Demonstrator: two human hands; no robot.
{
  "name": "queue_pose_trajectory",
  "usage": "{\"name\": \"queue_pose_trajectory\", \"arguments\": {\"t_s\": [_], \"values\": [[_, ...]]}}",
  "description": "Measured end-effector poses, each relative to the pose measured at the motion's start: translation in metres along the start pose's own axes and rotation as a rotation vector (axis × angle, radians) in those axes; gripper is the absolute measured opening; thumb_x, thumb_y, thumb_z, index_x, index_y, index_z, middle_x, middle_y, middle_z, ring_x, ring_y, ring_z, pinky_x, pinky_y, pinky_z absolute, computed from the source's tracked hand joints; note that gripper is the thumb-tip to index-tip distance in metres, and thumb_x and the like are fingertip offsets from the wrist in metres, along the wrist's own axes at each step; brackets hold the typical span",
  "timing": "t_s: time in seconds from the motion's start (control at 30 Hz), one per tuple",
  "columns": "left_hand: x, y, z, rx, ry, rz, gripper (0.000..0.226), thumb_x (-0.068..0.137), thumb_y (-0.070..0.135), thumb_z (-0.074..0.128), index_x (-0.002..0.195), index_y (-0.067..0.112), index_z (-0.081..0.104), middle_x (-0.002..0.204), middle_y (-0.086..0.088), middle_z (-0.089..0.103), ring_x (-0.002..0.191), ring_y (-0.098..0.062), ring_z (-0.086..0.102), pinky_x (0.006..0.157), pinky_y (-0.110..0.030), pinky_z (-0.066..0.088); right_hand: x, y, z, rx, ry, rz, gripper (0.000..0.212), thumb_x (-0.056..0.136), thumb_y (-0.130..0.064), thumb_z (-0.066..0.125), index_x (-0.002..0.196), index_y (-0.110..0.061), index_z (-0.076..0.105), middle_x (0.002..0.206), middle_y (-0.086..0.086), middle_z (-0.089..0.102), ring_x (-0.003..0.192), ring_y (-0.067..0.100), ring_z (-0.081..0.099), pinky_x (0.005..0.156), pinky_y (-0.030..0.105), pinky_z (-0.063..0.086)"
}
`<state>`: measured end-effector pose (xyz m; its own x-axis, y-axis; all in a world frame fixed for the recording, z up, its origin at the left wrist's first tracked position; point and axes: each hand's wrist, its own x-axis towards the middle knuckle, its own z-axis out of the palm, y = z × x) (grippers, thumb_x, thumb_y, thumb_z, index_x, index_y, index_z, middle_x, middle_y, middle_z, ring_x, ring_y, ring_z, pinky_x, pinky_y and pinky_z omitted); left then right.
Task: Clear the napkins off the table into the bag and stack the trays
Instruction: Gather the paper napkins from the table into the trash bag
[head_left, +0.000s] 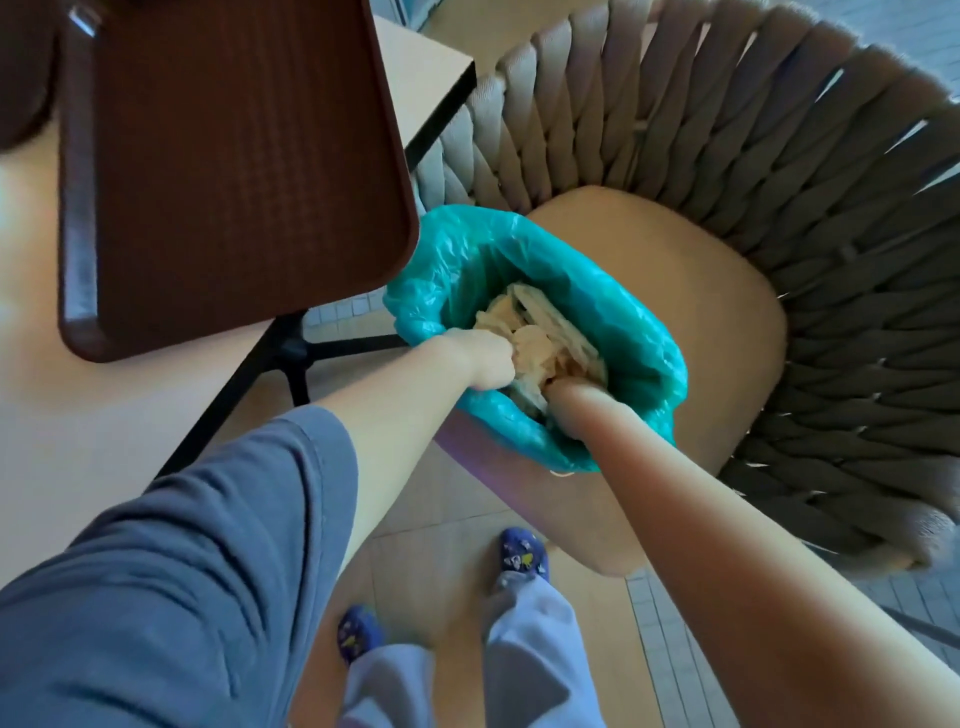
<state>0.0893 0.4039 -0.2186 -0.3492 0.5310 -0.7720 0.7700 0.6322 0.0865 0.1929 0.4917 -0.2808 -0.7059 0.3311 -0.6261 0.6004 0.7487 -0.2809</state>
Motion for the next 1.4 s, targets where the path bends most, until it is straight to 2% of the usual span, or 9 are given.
{"name": "queue_pose_trajectory", "arguments": {"t_s": [0.1, 0.17, 0.23, 0.4, 0.57, 0.7, 0.93, 1.1, 1.4], "values": [[-0.010, 0.003, 0.002, -0.095, 0.085, 0.044, 0.020, 0.087, 0.009, 0.037, 0.098, 0.008, 0.054, 0.112, -0.016, 0.060, 0.093, -0.033, 0.054, 0.074, -0.037, 0.042, -0.017, -0.010, -0.010, -0.049, -0.145, -0.008, 0.048, 0.095, -0.024, 0.041, 0.139, -0.007, 0.037, 0.141, 0.014, 0.040, 0.130, 0.032, 0.038, 0.108, 0.037, 0.030], [-0.024, 0.001, -0.001, -0.134, 0.204, 0.057, 0.015, 0.085, 0.006, 0.039, 0.092, 0.007, 0.052, 0.107, -0.017, 0.060, 0.090, -0.033, 0.054, 0.071, -0.036, 0.041, -0.032, -0.014, -0.022, -0.070, -0.077, -0.007, 0.041, 0.088, -0.017, 0.050, 0.127, -0.006, 0.051, 0.123, 0.012, 0.055, 0.114, 0.031, 0.051, 0.094, 0.038, 0.042], [-0.040, -0.002, -0.004, -0.169, 0.293, 0.072, 0.024, 0.084, 0.007, 0.040, 0.102, 0.005, 0.056, 0.109, -0.016, 0.059, 0.096, -0.035, 0.055, 0.079, -0.041, 0.047, -0.048, -0.020, -0.037, -0.108, 0.046, 0.006, 0.035, 0.083, -0.013, 0.054, 0.118, -0.006, 0.057, 0.115, 0.012, 0.057, 0.107, 0.030, 0.053, 0.086, 0.038, 0.046], [-0.088, -0.013, -0.009, -0.209, 0.430, 0.107, 0.027, 0.090, 0.012, 0.041, 0.111, 0.010, 0.058, 0.115, -0.012, 0.057, 0.109, -0.034, 0.052, 0.091, -0.049, 0.045, -0.088, -0.041, -0.072, -0.086, 0.292, -0.049, 0.035, 0.084, -0.004, 0.042, 0.116, -0.006, 0.056, 0.119, 0.014, 0.050, 0.111, 0.030, 0.046, 0.084, 0.042, 0.049], [-0.156, -0.039, 0.002, -0.278, 0.604, 0.120, 0.029, 0.094, 0.024, 0.041, 0.118, 0.017, 0.056, 0.122, -0.006, 0.056, 0.115, -0.028, 0.050, 0.095, -0.048, 0.044, -0.126, -0.088, -0.088, -0.141, 0.491, -0.230, 0.036, 0.084, -0.010, 0.049, 0.120, -0.007, 0.055, 0.132, 0.013, 0.047, 0.117, 0.033, 0.042, 0.092, 0.046, 0.047], [-0.218, -0.075, 0.026, -0.343, 0.715, 0.126, 0.026, 0.094, 0.022, 0.044, 0.116, 0.015, 0.058, 0.122, -0.009, 0.058, 0.116, -0.028, 0.050, 0.095, -0.042, 0.044, -0.147, -0.145, -0.085, -0.187, 0.585, -0.391, 0.040, 0.084, -0.010, 0.049, 0.124, -0.007, 0.053, 0.141, 0.015, 0.041, 0.124, 0.035, 0.040, 0.098, 0.046, 0.042], [-0.321, -0.171, 0.090, -0.408, 0.787, -0.114, 0.038, 0.097, 0.023, 0.041, 0.133, 0.013, 0.046, 0.146, -0.007, 0.038, 0.135, -0.022, 0.029, 0.108, -0.039, 0.031, -0.180, -0.269, -0.041, -0.233, 0.586, -0.614, 0.043, 0.089, -0.015, 0.051, 0.131, -0.014, 0.047, 0.150, 0.014, 0.030, 0.135, 0.034, 0.030, 0.107, 0.051, 0.032], [-0.395, -0.252, 0.166, -0.483, 0.814, -0.364, 0.044, 0.098, 0.025, 0.040, 0.140, 0.014, 0.035, 0.155, -0.008, 0.018, 0.142, -0.022, 0.013, 0.111, -0.043, 0.021, -0.204, -0.370, 0.014, -0.260, 0.458, -0.754, 0.048, 0.091, -0.023, 0.046, 0.137, -0.019, 0.036, 0.155, 0.009, 0.019, 0.140, 0.031, 0.019, 0.110, 0.049, 0.024], [-0.487, -0.362, 0.287, -0.646, 0.859, -0.738, 0.044, 0.095, 0.025, 0.041, 0.138, 0.022, 0.036, 0.154, -0.006, 0.022, 0.140, -0.025, 0.017, 0.105, -0.046, 0.029, -0.236, -0.503, 0.103, -0.259, 0.229, -0.880, 0.056, 0.092, -0.021, 0.048, 0.144, -0.019, 0.026, 0.157, 0.003, 0.012, 0.143, 0.027, 0.011, 0.110, 0.048, 0.025]]}}
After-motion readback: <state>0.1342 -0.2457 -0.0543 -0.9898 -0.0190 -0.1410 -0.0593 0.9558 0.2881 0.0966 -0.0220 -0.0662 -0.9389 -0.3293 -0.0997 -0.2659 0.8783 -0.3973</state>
